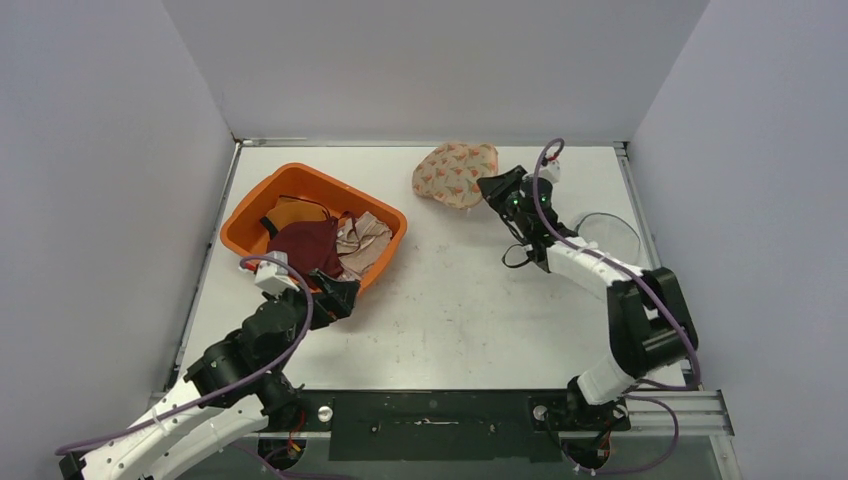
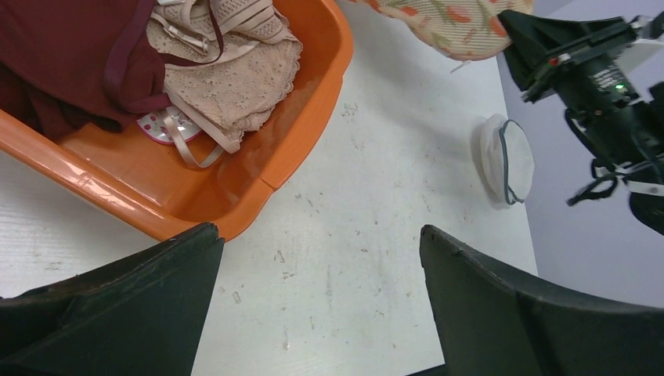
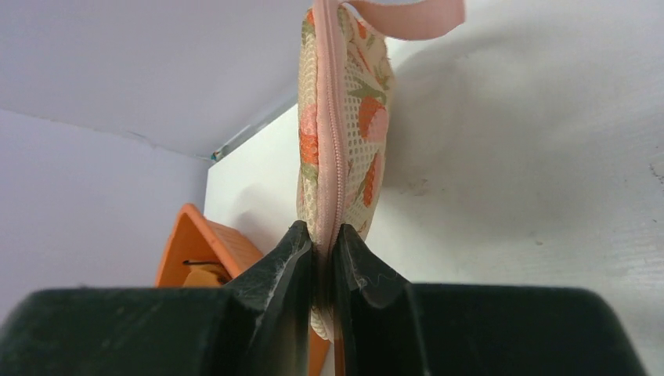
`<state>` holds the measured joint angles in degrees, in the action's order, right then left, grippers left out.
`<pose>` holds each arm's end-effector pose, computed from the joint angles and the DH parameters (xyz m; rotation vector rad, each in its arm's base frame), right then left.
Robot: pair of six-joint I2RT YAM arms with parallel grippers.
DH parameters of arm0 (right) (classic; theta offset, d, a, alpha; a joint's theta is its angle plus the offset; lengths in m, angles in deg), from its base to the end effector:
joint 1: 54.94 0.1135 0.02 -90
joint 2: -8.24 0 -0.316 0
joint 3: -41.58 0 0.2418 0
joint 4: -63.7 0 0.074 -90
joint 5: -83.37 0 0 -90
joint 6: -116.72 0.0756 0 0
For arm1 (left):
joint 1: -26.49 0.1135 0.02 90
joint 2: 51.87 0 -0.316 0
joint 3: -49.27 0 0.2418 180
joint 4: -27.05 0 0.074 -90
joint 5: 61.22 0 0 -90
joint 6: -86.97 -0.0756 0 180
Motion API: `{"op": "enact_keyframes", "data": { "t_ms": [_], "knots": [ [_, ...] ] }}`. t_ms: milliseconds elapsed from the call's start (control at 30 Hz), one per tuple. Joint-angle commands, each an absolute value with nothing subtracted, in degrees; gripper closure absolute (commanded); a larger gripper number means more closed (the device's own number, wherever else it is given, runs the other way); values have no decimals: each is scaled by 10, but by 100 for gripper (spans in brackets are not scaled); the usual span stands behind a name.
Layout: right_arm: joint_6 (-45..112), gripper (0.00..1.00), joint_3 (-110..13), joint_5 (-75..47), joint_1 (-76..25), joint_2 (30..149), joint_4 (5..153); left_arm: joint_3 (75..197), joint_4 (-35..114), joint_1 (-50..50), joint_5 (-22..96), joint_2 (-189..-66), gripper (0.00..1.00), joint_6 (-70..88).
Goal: Unzip the laundry bag and remove the bra
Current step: Move the bra to the laundry bag.
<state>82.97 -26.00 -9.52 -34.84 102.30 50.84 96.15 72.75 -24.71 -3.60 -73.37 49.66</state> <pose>0.3782 0.1425 0.2857 0.5602 1.8393 0.9727 0.0777 -0.0321 0.2851 -0.4067 1.8859 -0.6980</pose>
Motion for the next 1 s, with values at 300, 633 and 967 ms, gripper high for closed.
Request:
{"op": "enact_keyframes", "data": {
  "t_ms": [300,633,967],
  "knots": [
    [761,95,-142,-49,-299,650,702,965,589,-239,87,-793,4,461],
    [823,95,29,44,-203,454,734,919,459,-243,149,-872,4,552],
    [937,95,132,98,-171,373,778,906,350,-336,92,-999,4,591]
  ]
}}
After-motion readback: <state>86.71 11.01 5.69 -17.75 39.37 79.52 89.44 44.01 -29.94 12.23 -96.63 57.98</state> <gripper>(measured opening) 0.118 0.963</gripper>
